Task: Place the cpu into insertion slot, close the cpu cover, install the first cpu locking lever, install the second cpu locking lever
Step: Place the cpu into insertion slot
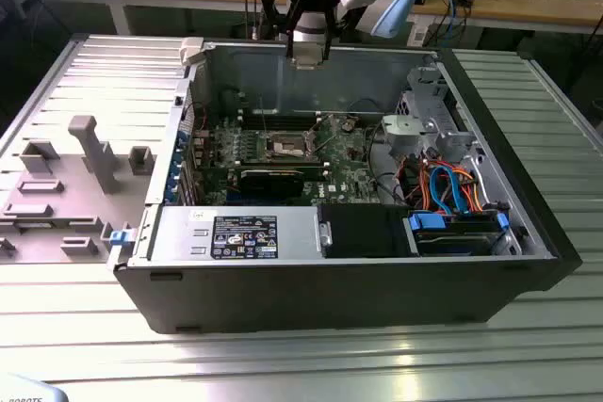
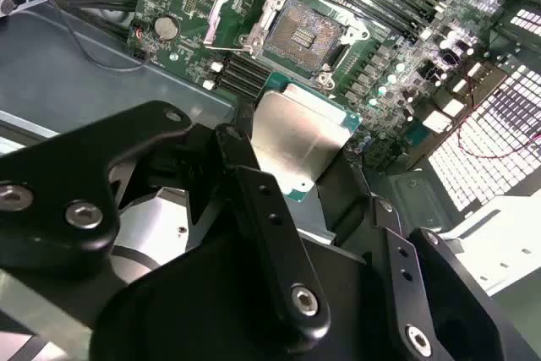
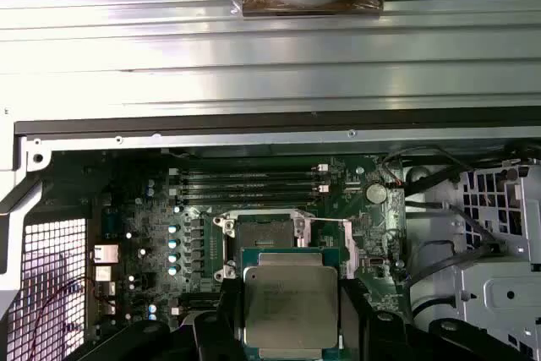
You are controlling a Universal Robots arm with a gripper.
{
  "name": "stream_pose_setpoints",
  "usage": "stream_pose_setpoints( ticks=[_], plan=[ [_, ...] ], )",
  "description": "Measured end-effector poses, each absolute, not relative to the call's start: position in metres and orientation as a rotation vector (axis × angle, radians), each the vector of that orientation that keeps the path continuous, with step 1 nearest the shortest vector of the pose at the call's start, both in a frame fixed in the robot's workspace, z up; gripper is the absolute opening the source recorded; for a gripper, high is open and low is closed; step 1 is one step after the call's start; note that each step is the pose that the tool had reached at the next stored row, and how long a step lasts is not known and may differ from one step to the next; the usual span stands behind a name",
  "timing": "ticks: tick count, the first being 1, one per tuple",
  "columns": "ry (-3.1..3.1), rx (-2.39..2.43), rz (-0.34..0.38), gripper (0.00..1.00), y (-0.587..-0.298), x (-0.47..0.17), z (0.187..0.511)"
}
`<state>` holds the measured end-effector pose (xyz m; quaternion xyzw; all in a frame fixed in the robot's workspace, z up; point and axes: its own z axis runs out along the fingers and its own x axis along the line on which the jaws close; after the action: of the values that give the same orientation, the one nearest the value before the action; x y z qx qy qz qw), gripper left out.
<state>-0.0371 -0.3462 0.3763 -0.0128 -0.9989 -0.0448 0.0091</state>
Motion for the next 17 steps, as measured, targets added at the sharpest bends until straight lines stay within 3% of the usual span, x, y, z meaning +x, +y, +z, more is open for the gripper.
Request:
stream_pose_setpoints(
  ticks=[17],
  plan=[
    [-3.120, -0.130, -0.140, 0.54, -0.3474, -0.0371, 0.3759]
  ],
)
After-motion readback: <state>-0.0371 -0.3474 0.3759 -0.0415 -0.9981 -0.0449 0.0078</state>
